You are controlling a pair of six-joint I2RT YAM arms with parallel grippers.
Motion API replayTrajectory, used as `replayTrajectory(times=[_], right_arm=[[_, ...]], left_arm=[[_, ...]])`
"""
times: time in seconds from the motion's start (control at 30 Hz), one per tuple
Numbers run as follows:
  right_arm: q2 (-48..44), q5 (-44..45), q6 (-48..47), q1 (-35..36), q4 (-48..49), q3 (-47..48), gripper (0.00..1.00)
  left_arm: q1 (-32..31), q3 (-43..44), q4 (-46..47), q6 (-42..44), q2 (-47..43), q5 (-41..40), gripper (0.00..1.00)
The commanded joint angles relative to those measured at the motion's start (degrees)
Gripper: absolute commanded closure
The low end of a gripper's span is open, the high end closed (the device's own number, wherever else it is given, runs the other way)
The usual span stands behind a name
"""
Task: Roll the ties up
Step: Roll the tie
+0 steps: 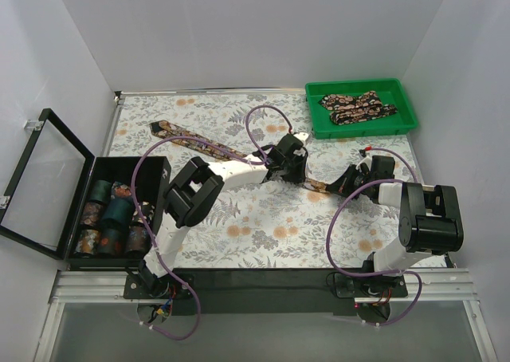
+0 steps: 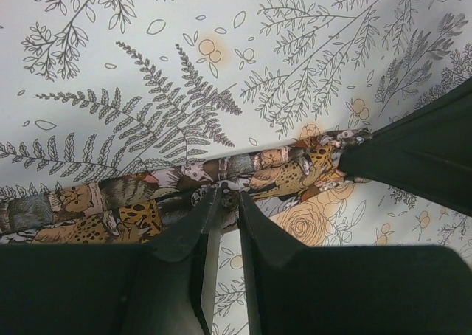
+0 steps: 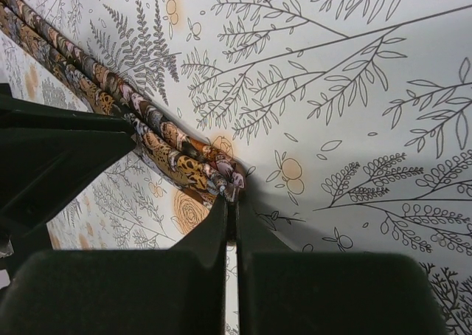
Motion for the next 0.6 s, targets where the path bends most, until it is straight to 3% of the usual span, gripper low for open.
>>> replayTrajectory(times=[0.0, 0.57], right_arm=[[-0.3, -0.8, 0.2, -0.2, -2.0, 0.9, 0.99], [-3.3, 1.7, -0.2, -0.2, -7.3, 2.5, 0.99]], left_arm=[[-0.4, 2.2, 0.0, 0.2, 0.8, -0.9, 0.84], [-0.3, 0.1, 0.0, -0.4, -2.1, -1.9, 0.83]])
